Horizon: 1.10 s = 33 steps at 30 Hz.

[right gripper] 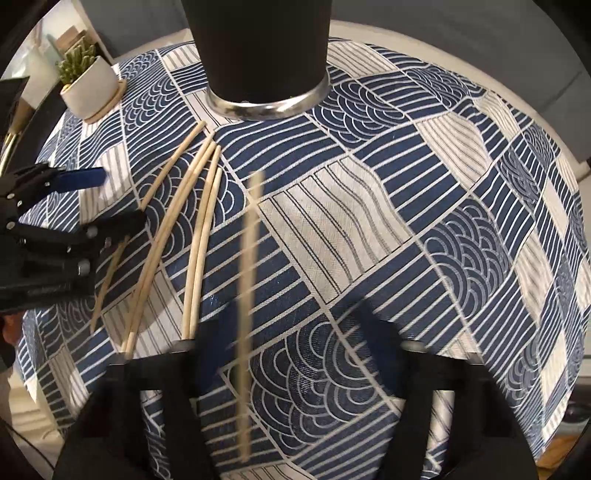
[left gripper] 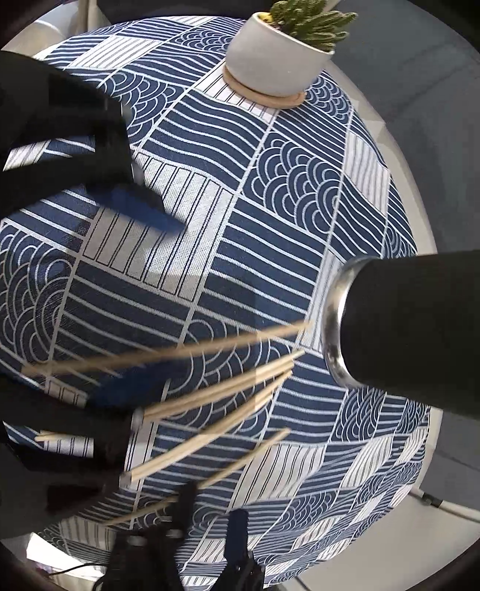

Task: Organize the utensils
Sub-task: 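Close the left gripper on one wooden stick while the right gripper closes on another, then lift both held sticks upright and carry them toward the black cup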

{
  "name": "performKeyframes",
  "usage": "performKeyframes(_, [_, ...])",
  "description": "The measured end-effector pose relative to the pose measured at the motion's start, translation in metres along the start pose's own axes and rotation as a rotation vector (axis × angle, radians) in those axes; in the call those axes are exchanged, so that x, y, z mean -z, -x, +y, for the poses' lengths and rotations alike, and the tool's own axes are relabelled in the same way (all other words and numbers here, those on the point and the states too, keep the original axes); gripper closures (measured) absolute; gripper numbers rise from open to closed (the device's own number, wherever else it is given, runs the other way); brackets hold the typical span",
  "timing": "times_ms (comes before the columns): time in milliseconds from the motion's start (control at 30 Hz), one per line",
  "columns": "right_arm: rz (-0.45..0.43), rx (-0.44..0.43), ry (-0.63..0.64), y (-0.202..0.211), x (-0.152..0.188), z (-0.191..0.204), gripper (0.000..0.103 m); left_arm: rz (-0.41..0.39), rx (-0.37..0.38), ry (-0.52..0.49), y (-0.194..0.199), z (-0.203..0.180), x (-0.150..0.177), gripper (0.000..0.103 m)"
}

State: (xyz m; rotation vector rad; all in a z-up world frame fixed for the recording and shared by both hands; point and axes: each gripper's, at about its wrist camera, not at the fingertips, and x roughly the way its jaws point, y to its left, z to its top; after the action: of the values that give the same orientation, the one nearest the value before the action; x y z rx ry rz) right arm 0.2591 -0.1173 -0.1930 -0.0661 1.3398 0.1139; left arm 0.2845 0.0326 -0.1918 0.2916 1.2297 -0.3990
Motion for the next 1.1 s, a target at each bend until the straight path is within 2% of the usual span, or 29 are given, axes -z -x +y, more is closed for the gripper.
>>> performKeyframes(33, [0.004, 0.003, -0.004, 0.001, -0.001, -0.002, 0.090, 0.002, 0.003, -0.003, 0.002, -0.001, -0.001, 0.073])
performKeyframes(100, [0.010, 0.002, 0.001, 0.002, -0.003, -0.004, 0.095, 0.012, 0.018, 0.004, 0.002, 0.001, -0.003, 0.097])
performKeyframes(200, [-0.003, 0.007, 0.003, 0.006, -0.003, -0.006, 0.097, 0.018, 0.041, 0.052, 0.003, 0.007, 0.000, 0.098])
performKeyframes(233, [-0.013, 0.015, 0.012, 0.009, -0.001, -0.005, 0.101, 0.013, 0.046, 0.068, 0.003, 0.008, 0.003, 0.098])
performKeyframes(300, [-0.018, -0.001, 0.009, 0.014, 0.004, -0.006, 0.102, 0.012, 0.027, 0.093, 0.007, 0.009, 0.012, 0.098])
performKeyframes(533, [-0.061, -0.025, 0.044, 0.040, 0.044, -0.006, 0.102, 0.045, -0.045, 0.111, 0.021, -0.002, 0.047, 0.098])
performKeyframes(667, [-0.079, -0.021, 0.047, 0.054, 0.070, -0.003, 0.102, 0.051, -0.018, 0.186, 0.032, -0.004, 0.065, 0.098])
performKeyframes(800, [-0.107, -0.025, 0.050, 0.070, 0.090, -0.006, 0.102, 0.011, -0.044, 0.194, 0.057, -0.016, 0.079, 0.098])
performKeyframes(967, [-0.171, -0.030, 0.052, 0.093, 0.102, -0.009, 0.102, -0.065, -0.086, 0.159, 0.094, -0.040, 0.080, 0.098])
performKeyframes(1067, [-0.220, -0.032, 0.062, 0.110, 0.105, -0.010, 0.102, -0.118, -0.097, 0.178, 0.119, -0.045, 0.079, 0.098])
performKeyframes(1100, [-0.236, -0.030, 0.064, 0.115, 0.106, -0.009, 0.102, -0.138, -0.121, 0.175, 0.127, -0.047, 0.078, 0.098])
